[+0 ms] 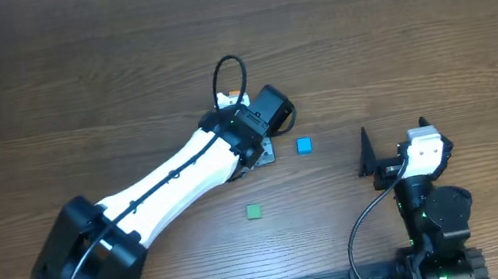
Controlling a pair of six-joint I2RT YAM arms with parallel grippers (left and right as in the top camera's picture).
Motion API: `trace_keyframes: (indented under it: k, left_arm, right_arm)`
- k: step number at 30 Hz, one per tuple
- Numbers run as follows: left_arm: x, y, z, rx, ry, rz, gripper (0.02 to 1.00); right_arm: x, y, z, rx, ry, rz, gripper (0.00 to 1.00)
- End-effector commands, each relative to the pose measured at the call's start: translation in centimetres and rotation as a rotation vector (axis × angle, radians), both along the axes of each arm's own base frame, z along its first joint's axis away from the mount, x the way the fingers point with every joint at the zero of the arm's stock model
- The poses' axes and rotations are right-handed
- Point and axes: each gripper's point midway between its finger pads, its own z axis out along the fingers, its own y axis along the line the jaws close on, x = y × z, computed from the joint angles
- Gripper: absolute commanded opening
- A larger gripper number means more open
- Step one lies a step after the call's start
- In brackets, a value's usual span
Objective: Stack Cubes
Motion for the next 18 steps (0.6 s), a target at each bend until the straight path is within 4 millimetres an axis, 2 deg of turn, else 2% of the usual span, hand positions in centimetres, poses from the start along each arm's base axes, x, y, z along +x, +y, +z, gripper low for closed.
trace_keyframes:
  k: [1, 11, 18]
  left_arm:
    - [0.89, 0.07, -0.25, 0.011, -0.018, 0.022, 0.047]
    - [1.34, 0.69, -0.64, 0.023, -0.01, 0.025, 0.04]
    - [1.54, 0.19, -1.15, 0.013, -0.01, 0.018, 0.038]
  right_arm:
    - [0.0, 0.06, -0.2, -0.003, 0.0, 0.006, 0.991]
    - [0.0, 0.06, -0.2, -0.003, 0.0, 0.006, 0.993]
    - [0.0, 0.06, -0.2, -0.003, 0.0, 0.006, 0.993]
